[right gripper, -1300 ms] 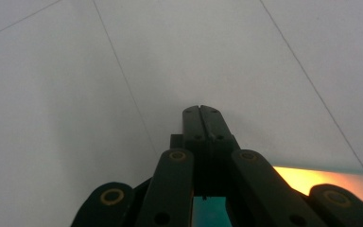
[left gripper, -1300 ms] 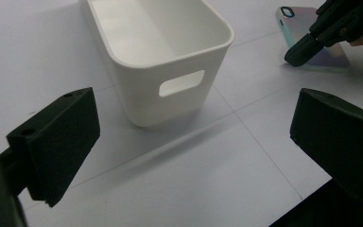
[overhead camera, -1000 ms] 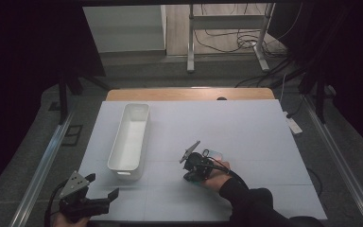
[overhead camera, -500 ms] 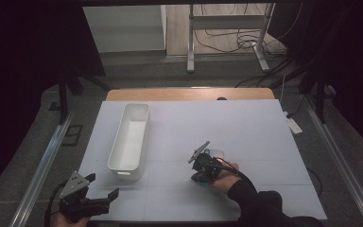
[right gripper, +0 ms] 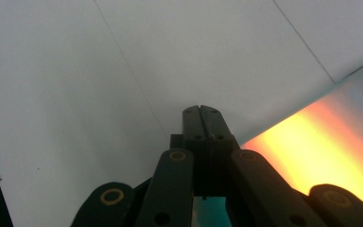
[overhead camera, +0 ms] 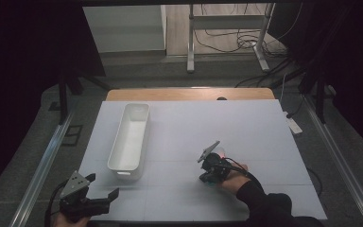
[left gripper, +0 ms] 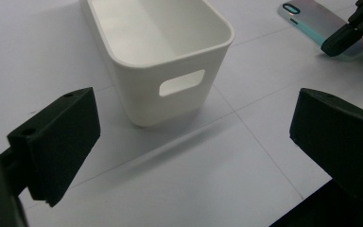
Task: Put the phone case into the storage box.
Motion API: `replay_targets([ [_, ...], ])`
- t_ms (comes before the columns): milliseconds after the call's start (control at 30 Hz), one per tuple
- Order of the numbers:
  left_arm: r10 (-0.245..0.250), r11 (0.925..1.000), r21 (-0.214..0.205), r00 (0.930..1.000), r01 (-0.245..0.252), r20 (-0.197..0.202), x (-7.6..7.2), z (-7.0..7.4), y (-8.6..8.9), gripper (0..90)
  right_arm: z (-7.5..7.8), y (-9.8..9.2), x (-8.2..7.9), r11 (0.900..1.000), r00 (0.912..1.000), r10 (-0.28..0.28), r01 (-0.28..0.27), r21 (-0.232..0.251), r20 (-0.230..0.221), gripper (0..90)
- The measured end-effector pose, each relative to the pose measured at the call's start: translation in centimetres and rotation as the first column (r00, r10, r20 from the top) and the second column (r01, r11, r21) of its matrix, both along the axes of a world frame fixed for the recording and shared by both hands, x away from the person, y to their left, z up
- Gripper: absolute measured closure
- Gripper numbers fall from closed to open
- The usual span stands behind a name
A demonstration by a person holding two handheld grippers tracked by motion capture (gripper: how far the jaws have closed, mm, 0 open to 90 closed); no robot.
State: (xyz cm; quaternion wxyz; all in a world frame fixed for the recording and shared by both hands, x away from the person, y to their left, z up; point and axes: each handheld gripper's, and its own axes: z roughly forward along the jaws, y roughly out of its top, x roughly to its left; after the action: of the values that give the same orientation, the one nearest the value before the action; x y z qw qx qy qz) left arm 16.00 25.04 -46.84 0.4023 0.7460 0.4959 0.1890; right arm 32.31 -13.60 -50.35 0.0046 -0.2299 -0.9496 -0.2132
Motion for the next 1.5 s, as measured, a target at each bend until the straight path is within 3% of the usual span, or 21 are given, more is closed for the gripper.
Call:
replay_targets([
  [700, 0.002, 1.0, 0.0, 1.0, -0.002, -0.003, 0.0, 0.0, 0.0, 3.6, 0.3, -3.8, 0.7, 0.9972, 0.9972, -0.075, 0.075, -0.005, 0.004, 89.5],
  [1500, 0.006, 1.0, -0.001, 1.0, -0.006, -0.004, 0.0, 0.0, 0.0, 3.8, 0.5, -6.7, 1.8, 0.9902, 0.9901, -0.139, 0.139, 0.007, 0.018, 89.5],
])
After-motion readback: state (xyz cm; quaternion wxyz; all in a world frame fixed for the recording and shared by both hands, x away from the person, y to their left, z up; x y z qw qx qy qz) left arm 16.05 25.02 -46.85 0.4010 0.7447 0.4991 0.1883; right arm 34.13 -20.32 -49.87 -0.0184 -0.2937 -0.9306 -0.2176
